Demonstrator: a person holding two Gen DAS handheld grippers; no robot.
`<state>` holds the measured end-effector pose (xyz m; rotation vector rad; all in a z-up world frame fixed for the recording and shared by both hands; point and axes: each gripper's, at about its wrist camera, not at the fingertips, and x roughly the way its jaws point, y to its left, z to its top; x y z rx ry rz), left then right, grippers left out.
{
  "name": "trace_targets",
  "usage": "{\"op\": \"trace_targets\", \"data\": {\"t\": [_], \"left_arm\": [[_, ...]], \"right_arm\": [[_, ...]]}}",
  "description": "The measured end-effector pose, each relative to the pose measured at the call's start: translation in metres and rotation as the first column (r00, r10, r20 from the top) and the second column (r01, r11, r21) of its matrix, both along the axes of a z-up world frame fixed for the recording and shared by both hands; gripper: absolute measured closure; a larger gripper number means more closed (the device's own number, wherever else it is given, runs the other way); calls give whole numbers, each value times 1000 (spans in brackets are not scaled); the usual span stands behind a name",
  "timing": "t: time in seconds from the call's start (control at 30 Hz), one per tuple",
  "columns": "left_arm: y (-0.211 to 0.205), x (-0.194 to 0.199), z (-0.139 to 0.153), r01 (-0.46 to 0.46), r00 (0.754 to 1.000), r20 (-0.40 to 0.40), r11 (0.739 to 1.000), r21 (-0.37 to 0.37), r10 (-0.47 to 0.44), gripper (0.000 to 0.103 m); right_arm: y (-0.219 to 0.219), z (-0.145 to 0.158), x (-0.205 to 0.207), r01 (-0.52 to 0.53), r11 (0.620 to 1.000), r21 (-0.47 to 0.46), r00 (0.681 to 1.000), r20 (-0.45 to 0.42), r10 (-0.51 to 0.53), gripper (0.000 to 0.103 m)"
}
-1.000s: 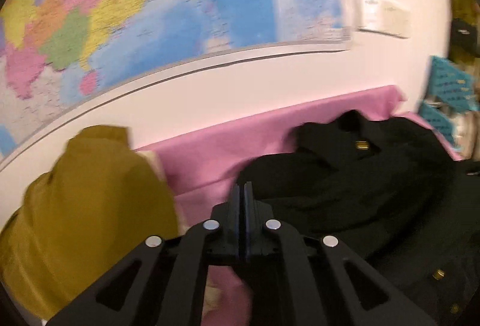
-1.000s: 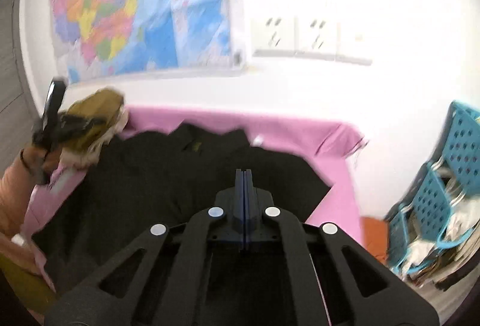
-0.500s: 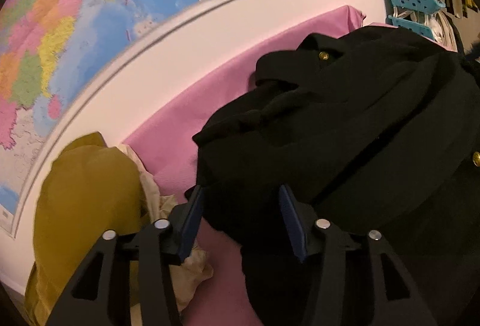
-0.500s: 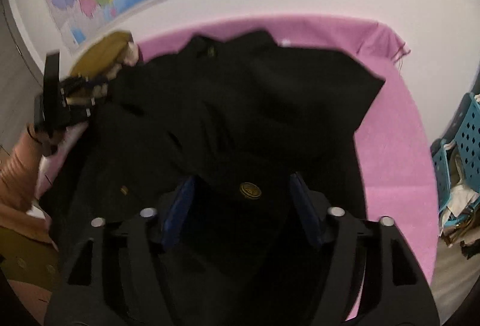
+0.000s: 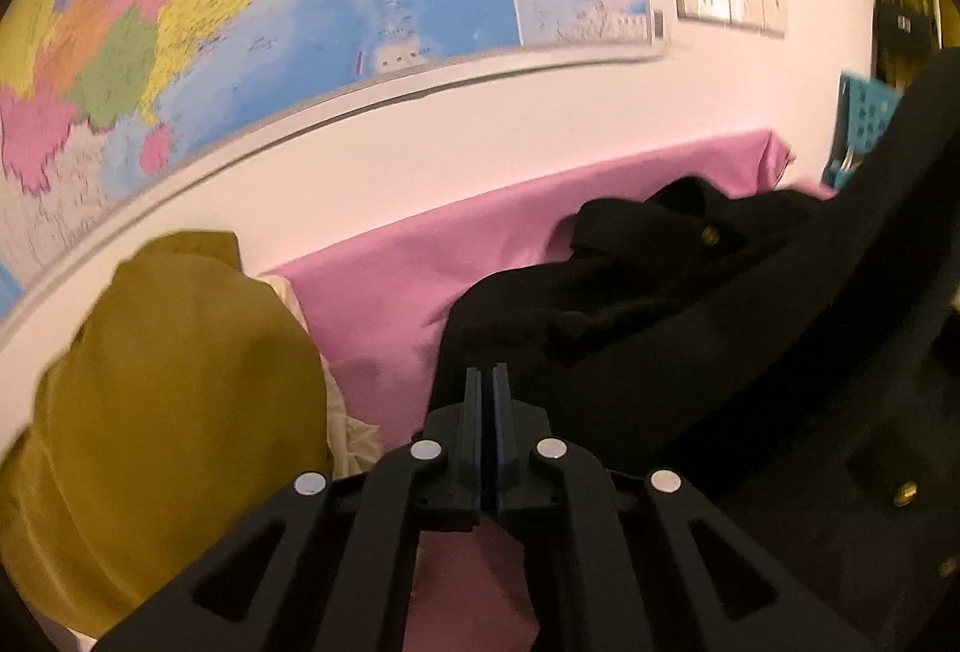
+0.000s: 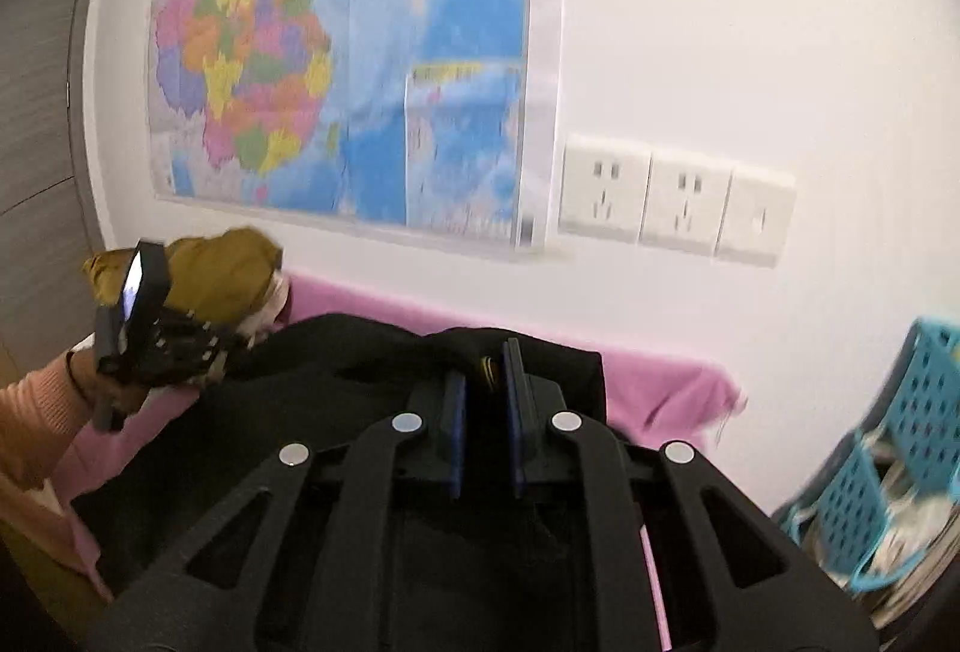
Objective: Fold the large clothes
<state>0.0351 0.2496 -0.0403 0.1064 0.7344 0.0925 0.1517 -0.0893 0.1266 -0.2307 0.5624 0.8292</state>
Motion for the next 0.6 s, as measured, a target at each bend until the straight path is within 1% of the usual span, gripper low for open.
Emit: {"op": "trace_targets", "data": {"t": [0.03, 0.1, 0.13, 0.2, 0.23, 0.3, 0.33, 0.37, 0.4, 0.43, 0.53, 0.57, 0.6], "left_arm": [[2, -4, 2, 18, 1000, 6, 1000, -19, -18, 78], [2, -10, 3, 17, 1000, 25, 1000, 0, -17, 62], [0, -12, 1, 36, 999, 24, 999, 8, -37, 58], [-6, -12, -5, 56, 998, 4, 998, 43, -56, 55], [-9, -10, -9, 65, 998, -10, 996, 64, -64, 55], [-20, -3, -19, 77, 997, -36, 987, 139, -73, 54], [-23, 1, -22, 71, 997, -43, 984, 166, -65, 63], [-25, 8, -25, 62, 997, -52, 981, 183, -53, 73], [-23, 15, -27, 29, 998, -61, 981, 190, -18, 99], [-18, 24, -28, -6, 997, -77, 983, 182, 20, 101], [-6, 38, -28, -80, 993, -74, 984, 161, 93, 102], [-2, 43, -28, -92, 991, -87, 987, 133, 104, 102], [1, 45, -28, -101, 989, -94, 989, 107, 111, 102]], "right_arm": [[2, 2, 6, 6, 1000, -6, 1000, 8, -6, 92], [3, -1, 18, 12, 1000, -13, 1000, -7, -12, 92], [6, -5, 24, 26, 999, -24, 1000, -12, -26, 92], [7, -18, 40, 38, 999, -26, 997, -70, -40, 92], [7, -23, 44, 44, 999, -27, 995, -84, -46, 92], [5, -36, 52, 50, 999, -19, 991, -125, -52, 92], [5, -39, 54, 53, 998, -17, 989, -135, -55, 92], [4, -44, 56, 58, 998, -24, 988, -140, -61, 92], [2, -48, 58, 64, 998, -26, 987, -146, -67, 92], [2, -50, 59, 72, 997, -27, 986, -150, -75, 92], [-4, -64, 66, 93, 995, -30, 982, -161, -97, 92], [-5, -73, 71, 103, 994, -41, 978, -179, -108, 92], [-8, -89, 81, 120, 991, -52, 962, -240, -129, 92]]}}
